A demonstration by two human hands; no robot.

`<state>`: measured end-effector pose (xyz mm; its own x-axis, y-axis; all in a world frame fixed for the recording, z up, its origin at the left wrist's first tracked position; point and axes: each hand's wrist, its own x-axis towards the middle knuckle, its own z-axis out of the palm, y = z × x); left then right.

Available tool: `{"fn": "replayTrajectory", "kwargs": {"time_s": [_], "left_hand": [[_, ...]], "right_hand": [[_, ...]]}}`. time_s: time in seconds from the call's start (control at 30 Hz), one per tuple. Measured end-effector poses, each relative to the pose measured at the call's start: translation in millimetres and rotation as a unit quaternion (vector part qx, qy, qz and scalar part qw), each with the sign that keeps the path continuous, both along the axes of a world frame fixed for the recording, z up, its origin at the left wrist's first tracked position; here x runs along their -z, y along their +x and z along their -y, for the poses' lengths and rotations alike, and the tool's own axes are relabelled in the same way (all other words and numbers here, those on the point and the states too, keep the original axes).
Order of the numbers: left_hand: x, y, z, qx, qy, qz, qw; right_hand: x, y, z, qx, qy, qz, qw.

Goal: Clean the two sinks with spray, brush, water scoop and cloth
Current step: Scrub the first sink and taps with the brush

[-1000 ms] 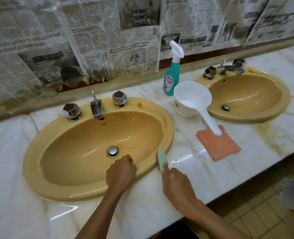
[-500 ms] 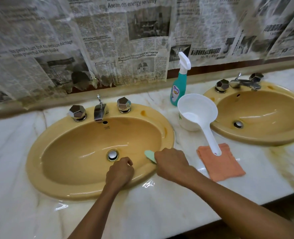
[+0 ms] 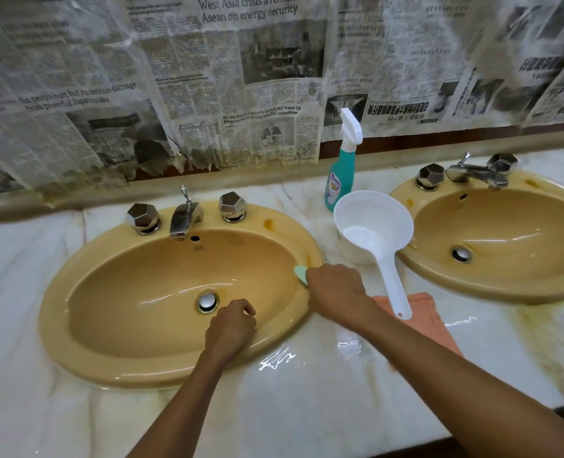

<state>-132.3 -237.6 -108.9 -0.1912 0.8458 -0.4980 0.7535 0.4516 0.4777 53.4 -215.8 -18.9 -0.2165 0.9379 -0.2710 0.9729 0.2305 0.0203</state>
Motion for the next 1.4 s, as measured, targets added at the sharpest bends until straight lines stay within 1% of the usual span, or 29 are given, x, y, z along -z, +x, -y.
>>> {"fn": "replayTrajectory", "kwargs": {"time_s": [0.03, 0.07, 0.13, 0.17, 0.2, 0.3, 0.37, 0.4, 0.47, 0.53, 0.57, 0.6, 0.67, 0.7, 0.77, 0.83, 0.87, 0.9, 0.93, 0.97, 1.0, 1.03, 1.1, 1.13, 1.17, 1.27, 1.3, 1.33, 1.4], "left_hand": [[1, 2, -1, -0.005, 0.001, 0.003, 1.0], [1, 5, -2, -0.008, 0.003, 0.007, 1.0], [1, 10, -4, -0.011, 0.012, 0.006, 1.0], [2, 12, -5, -0.012, 0.019, 0.001, 1.0], [2, 13, -6, -0.016, 0.025, -0.005, 1.0], [5, 17, -4, -0.024, 0.034, -0.037, 0.998], [6, 20, 2, -0.024, 0.045, -0.077, 0.996], [6, 21, 4, -0.023, 0.058, -0.092, 0.994], [6, 22, 5, -0.022, 0.08, -0.105, 0.991], [4, 23, 4, -0.02, 0.084, -0.108, 0.99], [3, 24, 4, -0.026, 0.083, -0.109, 0.99], [2, 24, 5, -0.033, 0.08, -0.109, 0.99], [2, 24, 6, -0.043, 0.076, -0.112, 0.99], [2, 24, 7, -0.046, 0.074, -0.113, 0.99], [2, 25, 7, -0.046, 0.071, -0.113, 0.99], [2, 25, 8, -0.043, 0.064, -0.111, 0.991], [3, 28, 6, -0.041, 0.059, -0.106, 0.992], [4, 27, 6, -0.041, 0.052, -0.102, 0.993], [4, 27, 5, -0.039, 0.049, -0.096, 0.993], [4, 28, 4, -0.039, 0.046, -0.087, 0.994], [5, 33, 0, -0.038, 0.045, -0.074, 0.996], [4, 38, -4, -0.038, 0.045, -0.058, 0.997], [1, 54, -14, -0.038, 0.05, -0.022, 0.998], [0, 64, -19, -0.033, 0.058, -0.005, 0.998], [-2, 74, -23, -0.026, 0.066, 0.01, 0.997], [-2, 93, -28, -0.02, 0.074, 0.012, 0.997], [0, 93, -28, -0.024, 0.076, 0.004, 0.997], [3, 91, -28, -0.028, 0.08, -0.003, 0.996], [6, 87, -27, -0.033, 0.083, -0.013, 0.996]], "right_hand": [[-2, 1, -2, -0.007, 0.0, 0.007, 1.0], [-3, -2, 3, -0.045, -0.002, 0.014, 0.999], [-3, -11, 26, -0.178, -0.018, 0.028, 0.983], [-4, -11, 30, -0.223, -0.037, 0.039, 0.973], [-7, -9, 22, -0.239, -0.042, 0.048, 0.969], [-16, -2, -36, -0.199, -0.035, 0.099, 0.974], [-14, -14, -58, -0.217, -0.05, 0.132, 0.966], [-11, -27, -62, -0.243, -0.082, 0.142, 0.956], [-3, -56, -63, -0.277, -0.195, 0.127, 0.932], [-4, -72, -70, -0.263, -0.294, 0.094, 0.914], [-7, -73, -76, -0.255, -0.309, 0.098, 0.911], [-9, -71, -81, -0.25, -0.298, 0.113, 0.914], [-8, -60, -86, -0.245, -0.229, 0.151, 0.93], [-7, -53, -84, -0.242, -0.196, 0.155, 0.938], [-3, -40, -78, -0.232, -0.189, 0.105, 0.948], [2, -25, -71, -0.19, -0.231, -0.007, 0.954], [6, -12, -68, -0.151, -0.239, -0.078, 0.956], [11, -3, -65, -0.102, -0.226, -0.151, 0.957], [17, 7, -62, -0.037, -0.189, -0.227, 0.955], [25, 13, -60, 0.041, -0.14, -0.3, 0.943], [34, 20, -56, 0.126, -0.1, -0.376, 0.912], [43, 21, -52, 0.201, -0.084, -0.452, 0.865], [54, 16, -45, 0.29, -0.091, -0.581, 0.755], [56, 12, -42, 0.316, -0.088, -0.615, 0.717], [59, 8, -40, 0.335, -0.076, -0.635, 0.691], [61, 6, -38, 0.374, -0.019, -0.66, 0.652], [61, 9, -39, 0.38, -0.006, -0.661, 0.647], [63, 14, -40, 0.382, 0.009, -0.656, 0.651], [70, 29, -42, 0.375, 0.059, -0.633, 0.674]]}}
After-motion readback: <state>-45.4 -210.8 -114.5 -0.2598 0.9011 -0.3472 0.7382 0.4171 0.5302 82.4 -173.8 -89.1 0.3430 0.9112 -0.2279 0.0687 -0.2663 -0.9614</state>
